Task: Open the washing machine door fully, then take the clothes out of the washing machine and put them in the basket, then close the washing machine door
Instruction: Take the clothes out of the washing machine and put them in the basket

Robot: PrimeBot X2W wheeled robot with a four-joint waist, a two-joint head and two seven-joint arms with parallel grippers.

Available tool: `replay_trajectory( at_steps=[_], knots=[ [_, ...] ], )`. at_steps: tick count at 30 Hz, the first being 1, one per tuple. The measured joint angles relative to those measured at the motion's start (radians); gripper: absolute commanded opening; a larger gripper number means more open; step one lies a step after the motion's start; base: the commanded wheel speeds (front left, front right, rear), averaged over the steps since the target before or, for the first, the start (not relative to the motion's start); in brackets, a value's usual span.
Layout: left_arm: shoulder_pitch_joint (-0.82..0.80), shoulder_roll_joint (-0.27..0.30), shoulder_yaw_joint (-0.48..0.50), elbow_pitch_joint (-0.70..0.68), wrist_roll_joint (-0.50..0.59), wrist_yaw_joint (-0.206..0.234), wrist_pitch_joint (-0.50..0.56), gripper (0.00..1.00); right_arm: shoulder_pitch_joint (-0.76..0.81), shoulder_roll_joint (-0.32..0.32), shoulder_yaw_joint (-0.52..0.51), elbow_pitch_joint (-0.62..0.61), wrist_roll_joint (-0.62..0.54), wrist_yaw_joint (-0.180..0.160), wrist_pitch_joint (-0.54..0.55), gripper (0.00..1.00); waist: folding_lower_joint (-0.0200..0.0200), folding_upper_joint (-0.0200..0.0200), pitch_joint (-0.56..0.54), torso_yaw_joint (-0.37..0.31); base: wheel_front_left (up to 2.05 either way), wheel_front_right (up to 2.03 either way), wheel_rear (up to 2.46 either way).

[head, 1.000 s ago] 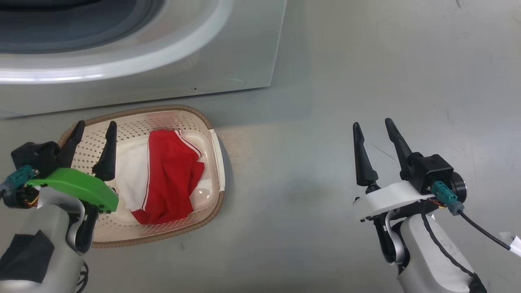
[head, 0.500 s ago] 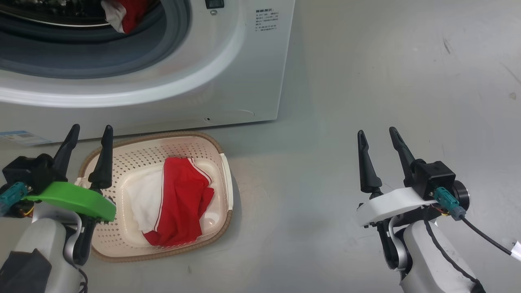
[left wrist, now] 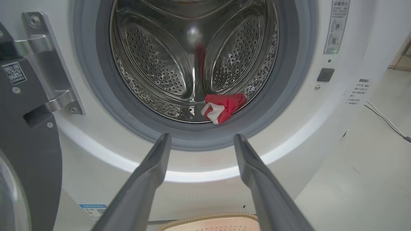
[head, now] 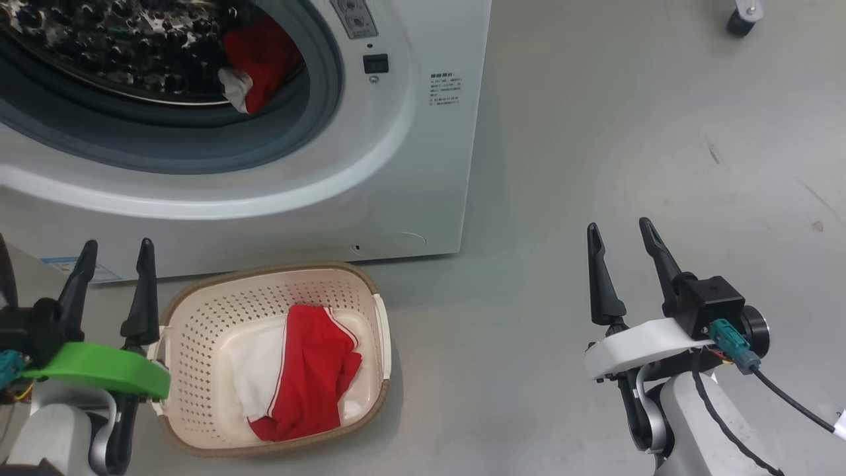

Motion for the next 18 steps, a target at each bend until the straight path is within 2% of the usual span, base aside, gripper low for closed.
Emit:
replay_trajectory(
  at_steps=[18],
  knots=[
    [0.184, -0.062, 0.094, -0.099, 0.096, 0.004, 0.000, 1.00, 0.085, 0.002, -0.001, -0.016, -0.002, 0.000, 0.000, 1.00, 0.0000, 0.0000, -0.140, 0.004, 0.00, 0.00, 0.00]
  ],
)
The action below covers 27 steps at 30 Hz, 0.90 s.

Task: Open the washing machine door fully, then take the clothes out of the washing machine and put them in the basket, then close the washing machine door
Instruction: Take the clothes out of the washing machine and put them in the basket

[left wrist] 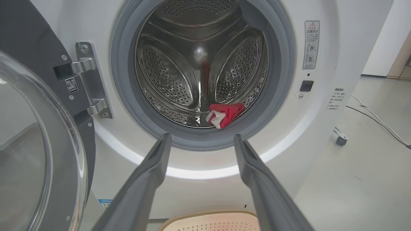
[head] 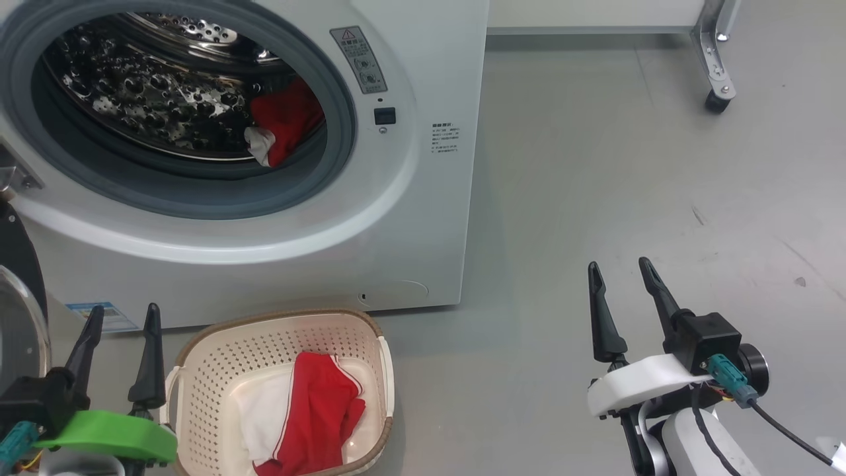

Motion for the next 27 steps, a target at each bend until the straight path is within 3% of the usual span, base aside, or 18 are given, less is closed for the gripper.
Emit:
replay_trajectory(
  at_steps=[13, 27],
  knots=[
    [0.121, -0.036, 0.040, -0.034, 0.059, 0.013, 0.000, 1.00, 0.081, 0.001, -0.010, -0.001, 0.000, 0.000, 0.000, 1.00, 0.0000, 0.0000, -0.089, -0.008, 0.00, 0.00, 0.00],
    [0.173, -0.068, 0.056, -0.059, 0.089, 0.018, 0.000, 1.00, 0.101, 0.003, -0.010, -0.008, -0.002, 0.001, 0.000, 1.00, 0.0000, 0.0000, -0.105, -0.010, 0.00, 0.00, 0.00]
  ],
)
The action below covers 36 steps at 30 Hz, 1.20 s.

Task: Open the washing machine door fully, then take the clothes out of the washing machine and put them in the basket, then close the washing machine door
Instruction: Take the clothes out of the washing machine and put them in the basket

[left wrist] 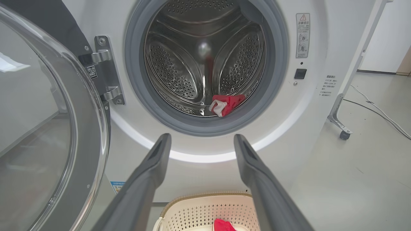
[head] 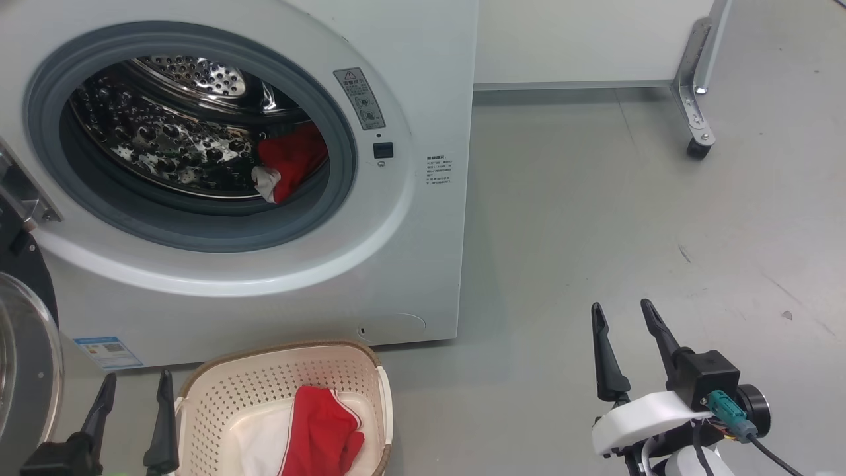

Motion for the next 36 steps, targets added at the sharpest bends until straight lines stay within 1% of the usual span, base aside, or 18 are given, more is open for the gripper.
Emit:
replay_trajectory(
  at_steps=[16, 30, 36],
  knots=[
    [0.018, -0.027, 0.006, 0.000, 0.006, -0.002, 0.000, 1.00, 0.016, 0.001, 0.000, -0.005, 0.000, 0.000, 0.000, 1.00, 0.0000, 0.0000, 0.010, -0.003, 0.00, 0.00, 0.00],
    [0.017, -0.031, 0.000, 0.004, 0.006, -0.013, 0.000, 1.00, 0.016, 0.001, 0.001, -0.013, 0.000, 0.000, 0.000, 1.00, 0.0000, 0.0000, 0.033, -0.004, 0.00, 0.00, 0.00],
    [0.014, -0.034, -0.005, 0.018, -0.022, -0.015, 0.000, 1.00, 0.016, 0.001, 0.018, -0.026, 0.001, 0.000, 0.000, 1.00, 0.0000, 0.0000, 0.059, -0.007, 0.00, 0.00, 0.00]
  ],
)
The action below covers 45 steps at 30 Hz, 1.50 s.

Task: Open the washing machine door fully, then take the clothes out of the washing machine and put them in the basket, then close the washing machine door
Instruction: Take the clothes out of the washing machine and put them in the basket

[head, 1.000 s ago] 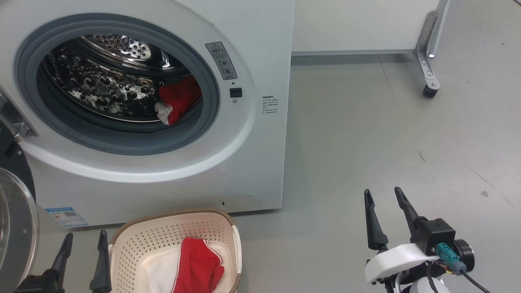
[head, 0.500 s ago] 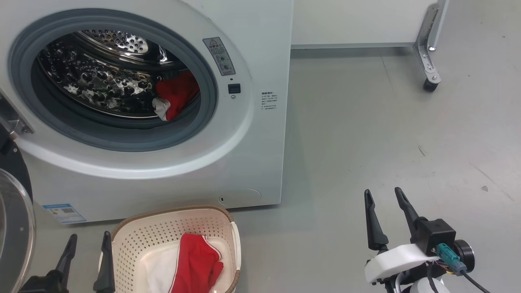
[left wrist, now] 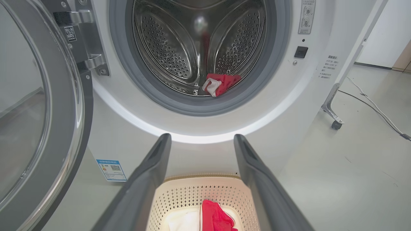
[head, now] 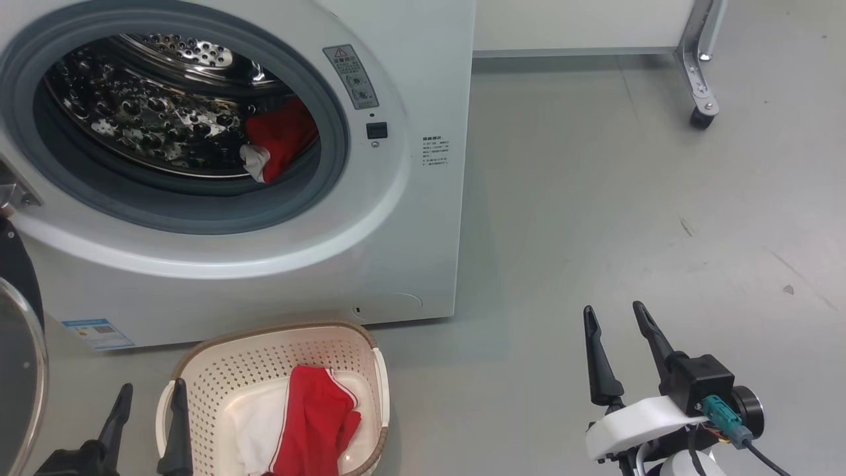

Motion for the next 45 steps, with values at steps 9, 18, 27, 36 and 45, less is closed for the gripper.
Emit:
replay_trajectory(
  at_steps=[9, 18, 27, 36, 45],
  knots=[
    [-0.062, 0.000, -0.041, 0.029, -0.050, -0.002, 0.000, 1.00, -0.007, 0.000, 0.026, -0.021, 0.000, 0.000, 0.000, 1.00, 0.0000, 0.0000, 0.070, -0.012, 0.00, 0.00, 0.00],
    [-0.184, 0.019, -0.106, 0.042, -0.105, -0.002, 0.000, 1.00, -0.052, -0.001, 0.068, -0.044, 0.000, -0.001, 0.000, 1.00, 0.0000, 0.0000, 0.154, -0.029, 0.00, 0.00, 0.00],
    [-0.376, 0.078, -0.164, 0.060, -0.174, -0.002, 0.012, 1.00, -0.112, -0.002, 0.117, -0.058, 0.000, -0.001, 0.000, 1.00, 0.0000, 0.0000, 0.246, -0.057, 0.00, 0.00, 0.00],
    [-0.563, 0.149, -0.202, 0.094, -0.229, -0.002, 0.067, 1.00, -0.141, -0.004, 0.130, -0.063, 0.000, -0.001, 0.000, 1.00, 0.0000, 0.0000, 0.320, -0.099, 0.00, 0.00, 0.00],
    [-0.709, 0.226, -0.184, 0.163, -0.291, -0.002, 0.132, 1.00, -0.174, -0.004, 0.168, -0.073, 0.000, -0.001, 0.000, 1.00, 0.0000, 0.0000, 0.380, -0.148, 0.00, 0.00, 0.00]
  ],
)
